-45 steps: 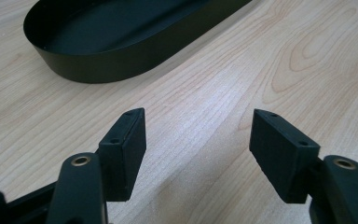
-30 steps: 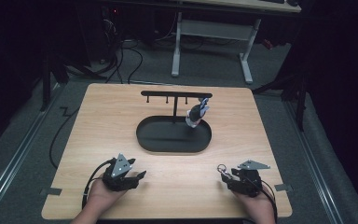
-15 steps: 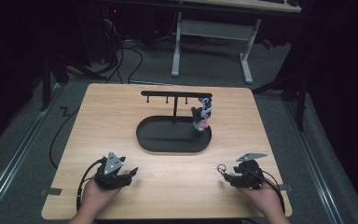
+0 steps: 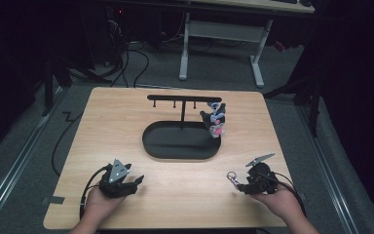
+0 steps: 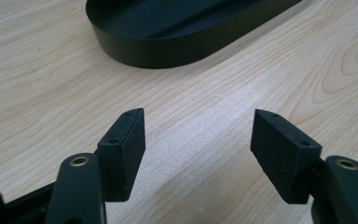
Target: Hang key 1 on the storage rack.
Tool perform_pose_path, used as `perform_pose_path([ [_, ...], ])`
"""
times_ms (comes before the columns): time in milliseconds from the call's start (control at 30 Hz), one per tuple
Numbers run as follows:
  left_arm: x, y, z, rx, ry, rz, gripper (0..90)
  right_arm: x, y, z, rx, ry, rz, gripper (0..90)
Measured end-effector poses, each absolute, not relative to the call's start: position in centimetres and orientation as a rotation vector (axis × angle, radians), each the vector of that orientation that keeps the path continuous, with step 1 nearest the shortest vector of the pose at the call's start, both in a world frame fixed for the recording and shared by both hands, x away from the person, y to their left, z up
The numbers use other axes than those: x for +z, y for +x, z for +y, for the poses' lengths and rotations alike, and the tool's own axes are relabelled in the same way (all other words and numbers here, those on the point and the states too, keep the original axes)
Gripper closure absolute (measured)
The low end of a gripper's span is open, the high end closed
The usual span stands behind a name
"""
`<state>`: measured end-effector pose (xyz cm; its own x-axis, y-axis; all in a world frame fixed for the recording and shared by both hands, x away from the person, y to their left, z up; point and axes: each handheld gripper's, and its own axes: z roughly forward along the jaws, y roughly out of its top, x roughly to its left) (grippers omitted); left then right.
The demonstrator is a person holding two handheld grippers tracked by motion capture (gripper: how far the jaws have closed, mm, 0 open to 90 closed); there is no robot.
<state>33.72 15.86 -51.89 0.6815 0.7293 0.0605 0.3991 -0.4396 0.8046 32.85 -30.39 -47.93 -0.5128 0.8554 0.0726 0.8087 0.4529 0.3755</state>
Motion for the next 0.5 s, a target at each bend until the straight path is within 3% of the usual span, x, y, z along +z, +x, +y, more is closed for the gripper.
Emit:
perform_pose_path([
  [500,-52.26,33.95,15.6,0.507,2.103,0.867,36.4,-47.59,33.91,-29.51,0.493,1.422,2.633,47.7],
])
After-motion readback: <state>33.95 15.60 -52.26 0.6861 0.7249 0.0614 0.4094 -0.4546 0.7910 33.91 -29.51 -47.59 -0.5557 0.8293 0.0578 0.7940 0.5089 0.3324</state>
